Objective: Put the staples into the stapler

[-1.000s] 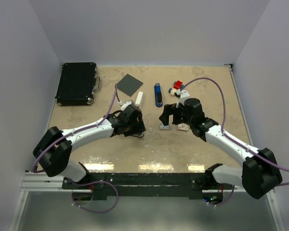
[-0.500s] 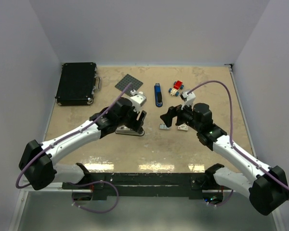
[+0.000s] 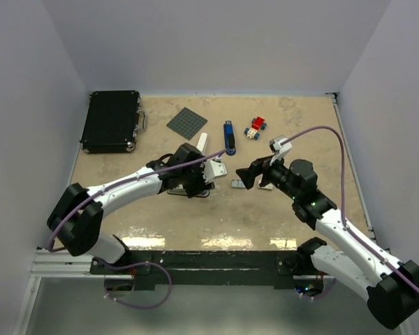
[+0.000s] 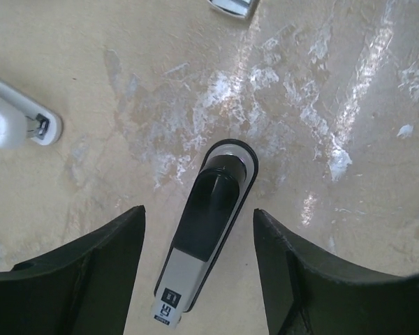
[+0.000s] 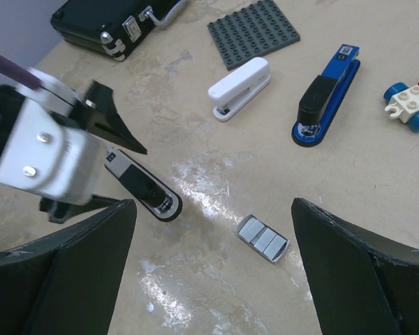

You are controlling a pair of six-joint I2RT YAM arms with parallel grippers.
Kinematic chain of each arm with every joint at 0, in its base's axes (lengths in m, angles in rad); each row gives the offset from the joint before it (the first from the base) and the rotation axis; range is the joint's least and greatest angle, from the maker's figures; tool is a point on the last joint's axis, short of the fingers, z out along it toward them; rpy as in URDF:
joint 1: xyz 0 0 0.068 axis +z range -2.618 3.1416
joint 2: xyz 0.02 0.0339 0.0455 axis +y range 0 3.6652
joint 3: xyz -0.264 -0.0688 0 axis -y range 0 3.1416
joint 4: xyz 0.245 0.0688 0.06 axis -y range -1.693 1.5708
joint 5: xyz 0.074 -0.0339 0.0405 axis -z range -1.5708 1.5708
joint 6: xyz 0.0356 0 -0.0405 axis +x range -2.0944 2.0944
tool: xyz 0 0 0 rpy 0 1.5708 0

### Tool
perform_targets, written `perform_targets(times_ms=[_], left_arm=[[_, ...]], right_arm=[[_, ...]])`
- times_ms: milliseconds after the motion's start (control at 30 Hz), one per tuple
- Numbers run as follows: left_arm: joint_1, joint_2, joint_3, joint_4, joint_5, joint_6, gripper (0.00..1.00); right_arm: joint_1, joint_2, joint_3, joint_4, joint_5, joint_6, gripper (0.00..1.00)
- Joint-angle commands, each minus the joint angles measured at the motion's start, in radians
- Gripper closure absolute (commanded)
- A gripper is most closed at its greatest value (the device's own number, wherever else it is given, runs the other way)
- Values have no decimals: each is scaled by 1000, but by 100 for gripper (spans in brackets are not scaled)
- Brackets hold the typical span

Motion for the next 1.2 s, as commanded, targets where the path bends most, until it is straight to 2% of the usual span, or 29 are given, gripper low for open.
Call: perform_targets(times_ms=[0,200,400,500,533,600,767,867,1000,1167], left_arm=[[8,105,51,-17,94,115,34],[9,205,119,-60,104,152,41],[9,239,149,-77,126,164,58],[9,241,153,-83,134,164,75],[9,238,151,-89,140,164,88],[9,218,151,-94,161,164,100],[40,89,125,-82,268,146,100],[92,-41,79,-31,351,104,100],[156,-233,21,48,460,20,100],[161,-373,-50,153,581,-55,100]], right_arm=[[4,-39,-9,30,7,-37,1],[2,-52,-12,27,-13,-51,1],[4,-42,-4,16,-19,-63,1],[4,-36,-3,18,-25,-68,1],[4,-29,-3,18,-31,-71,1],[2,-26,-6,29,-60,-83,1],[2,8,-32,143,-287,-140,1],[4,62,0,167,-417,-166,2],[7,122,62,150,-534,-223,1],[18,181,166,107,-641,-336,1]])
